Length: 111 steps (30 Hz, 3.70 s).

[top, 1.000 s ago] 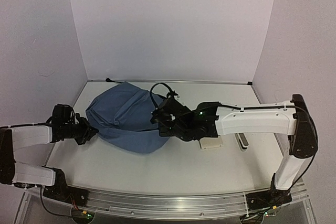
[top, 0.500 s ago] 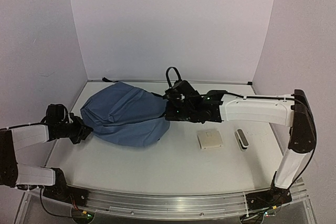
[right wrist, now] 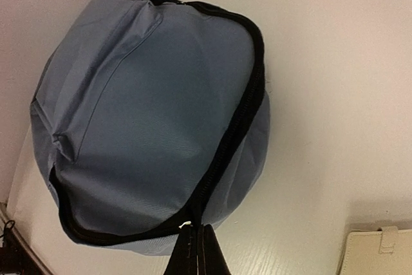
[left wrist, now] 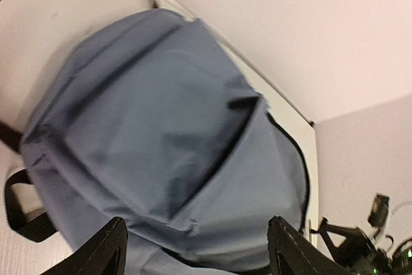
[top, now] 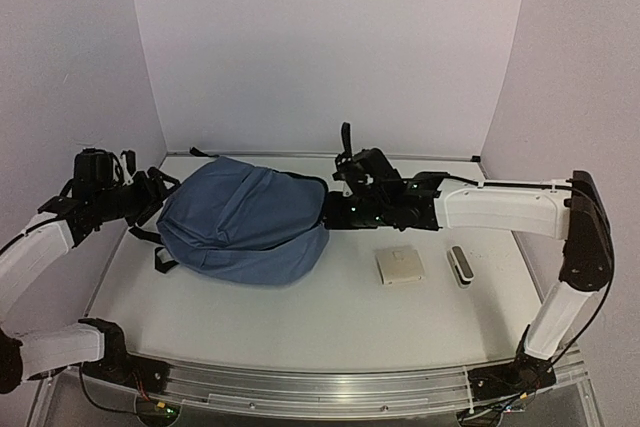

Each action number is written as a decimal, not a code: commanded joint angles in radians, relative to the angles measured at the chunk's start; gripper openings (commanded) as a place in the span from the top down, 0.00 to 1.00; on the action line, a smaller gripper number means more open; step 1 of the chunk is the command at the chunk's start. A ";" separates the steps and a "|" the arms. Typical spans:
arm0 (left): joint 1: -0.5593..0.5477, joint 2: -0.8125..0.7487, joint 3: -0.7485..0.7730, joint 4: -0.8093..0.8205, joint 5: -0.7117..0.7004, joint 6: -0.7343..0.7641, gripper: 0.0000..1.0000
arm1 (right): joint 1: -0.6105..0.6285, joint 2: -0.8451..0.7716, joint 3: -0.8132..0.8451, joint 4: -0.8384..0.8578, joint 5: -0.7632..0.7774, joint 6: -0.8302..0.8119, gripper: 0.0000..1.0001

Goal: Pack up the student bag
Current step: Zip the student bag at the center of the board.

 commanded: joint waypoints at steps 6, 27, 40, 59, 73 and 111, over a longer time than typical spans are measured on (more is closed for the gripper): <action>-0.363 0.103 0.069 0.182 0.035 0.185 0.26 | 0.006 -0.081 -0.011 0.168 -0.203 0.003 1.00; -0.702 0.461 0.155 0.325 -0.048 0.403 0.24 | 0.005 -0.114 -0.046 0.194 -0.179 0.077 1.00; -0.777 0.519 0.169 0.319 -0.136 0.415 0.74 | 0.005 -0.060 0.013 0.197 -0.148 0.077 1.00; -0.862 0.534 0.139 0.287 -0.212 0.392 1.00 | 0.005 0.105 0.103 0.177 0.036 0.123 1.00; -0.923 0.539 0.110 0.238 -0.241 0.348 1.00 | -0.025 0.107 0.073 0.166 0.154 0.144 1.00; -1.003 0.338 0.136 0.120 -0.341 0.210 0.55 | -0.047 0.006 -0.078 0.231 -0.068 0.063 1.00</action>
